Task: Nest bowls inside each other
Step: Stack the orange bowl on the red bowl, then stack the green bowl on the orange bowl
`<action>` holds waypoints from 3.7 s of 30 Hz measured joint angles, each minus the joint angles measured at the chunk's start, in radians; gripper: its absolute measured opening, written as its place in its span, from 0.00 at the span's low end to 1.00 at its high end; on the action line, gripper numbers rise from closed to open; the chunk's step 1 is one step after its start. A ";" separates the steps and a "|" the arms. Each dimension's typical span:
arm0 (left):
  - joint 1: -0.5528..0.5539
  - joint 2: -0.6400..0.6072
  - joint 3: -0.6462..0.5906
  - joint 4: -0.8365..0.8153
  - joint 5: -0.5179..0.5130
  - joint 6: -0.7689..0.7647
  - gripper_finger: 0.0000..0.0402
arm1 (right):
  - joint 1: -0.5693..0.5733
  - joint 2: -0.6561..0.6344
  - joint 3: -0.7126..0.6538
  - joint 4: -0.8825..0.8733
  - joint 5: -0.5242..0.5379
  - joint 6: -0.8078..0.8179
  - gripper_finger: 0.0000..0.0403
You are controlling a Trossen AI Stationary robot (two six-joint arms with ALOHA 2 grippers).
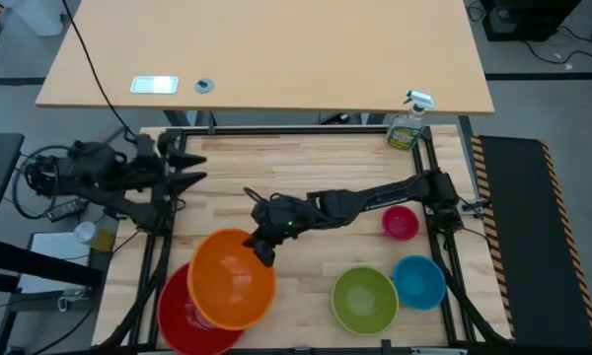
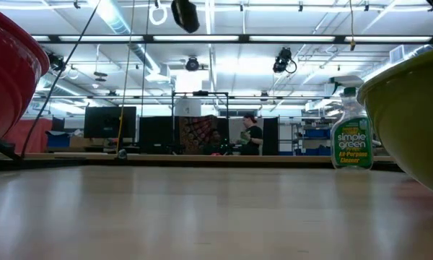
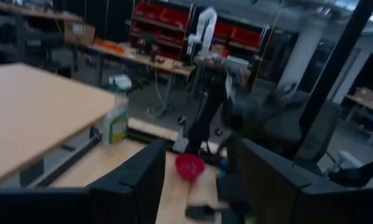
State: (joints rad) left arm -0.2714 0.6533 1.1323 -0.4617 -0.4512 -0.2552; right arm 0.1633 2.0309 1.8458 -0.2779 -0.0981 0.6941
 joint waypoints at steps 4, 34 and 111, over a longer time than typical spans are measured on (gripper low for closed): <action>0.000 0.000 0.047 -0.019 0.000 0.008 0.51 | 0.011 0.000 0.000 0.076 -0.002 0.026 0.07; -0.001 0.001 0.062 -0.151 0.004 -0.025 0.51 | 0.046 0.400 0.441 0.035 -0.038 -0.191 0.07; -0.001 0.001 0.062 -0.197 0.003 -0.039 0.51 | 0.175 0.157 0.339 -1.138 0.041 -0.625 0.35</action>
State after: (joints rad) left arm -0.2726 0.6540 1.1938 -0.6582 -0.4478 -0.2943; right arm 0.3384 2.1876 2.1851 -1.4162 -0.0566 0.0690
